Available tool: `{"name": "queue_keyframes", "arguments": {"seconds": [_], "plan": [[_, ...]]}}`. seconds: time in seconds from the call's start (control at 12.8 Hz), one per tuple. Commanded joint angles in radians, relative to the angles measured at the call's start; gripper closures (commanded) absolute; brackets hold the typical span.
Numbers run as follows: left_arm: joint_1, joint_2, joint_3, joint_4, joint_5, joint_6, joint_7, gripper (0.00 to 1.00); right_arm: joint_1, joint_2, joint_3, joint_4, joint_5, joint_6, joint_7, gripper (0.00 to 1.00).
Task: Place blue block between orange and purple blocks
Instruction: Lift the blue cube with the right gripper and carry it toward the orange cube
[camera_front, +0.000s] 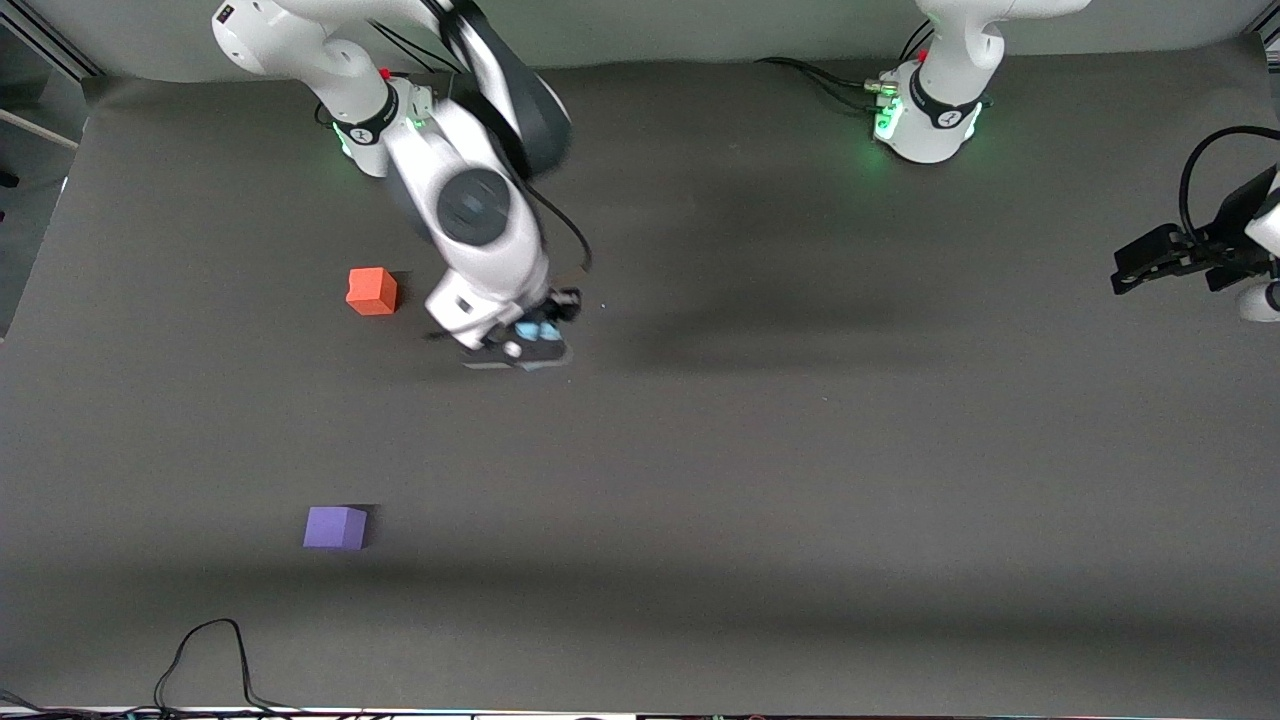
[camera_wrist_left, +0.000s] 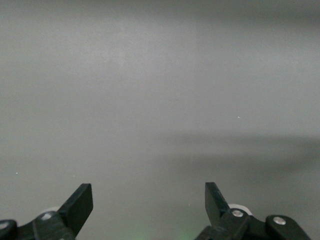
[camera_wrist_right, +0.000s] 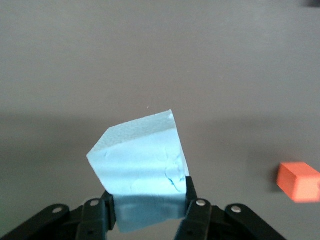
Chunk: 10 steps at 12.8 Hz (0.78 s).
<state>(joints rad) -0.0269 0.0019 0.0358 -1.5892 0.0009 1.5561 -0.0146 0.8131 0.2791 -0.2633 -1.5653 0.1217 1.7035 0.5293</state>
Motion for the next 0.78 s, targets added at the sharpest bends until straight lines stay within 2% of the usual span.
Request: {"name": "queue_keyframes", "arguments": {"seconds": [0.0,0.31,0.39,0.55,0.7], "plan": [[0.007,-0.029,0.001,-0.025,-0.016,0.007,0.022,0.00,-0.032,-0.110,-0.025,0.031,0.035,-0.111,-0.061,0.50],[0.007,-0.036,0.001,-0.029,-0.019,0.004,0.022,0.00,-0.029,-0.222,-0.167,-0.062,0.021,-0.147,-0.202,0.50],[0.007,-0.037,0.001,-0.029,-0.019,0.004,0.022,0.00,-0.028,-0.250,-0.232,-0.108,0.012,-0.145,-0.242,0.50],[0.007,-0.040,0.001,-0.029,-0.019,0.002,0.022,0.00,-0.029,-0.306,-0.347,-0.185,-0.098,-0.136,-0.396,0.50],[0.007,-0.040,0.001,-0.029,-0.019,0.004,0.022,0.00,-0.028,-0.322,-0.512,-0.228,-0.120,-0.113,-0.555,0.50]]}}
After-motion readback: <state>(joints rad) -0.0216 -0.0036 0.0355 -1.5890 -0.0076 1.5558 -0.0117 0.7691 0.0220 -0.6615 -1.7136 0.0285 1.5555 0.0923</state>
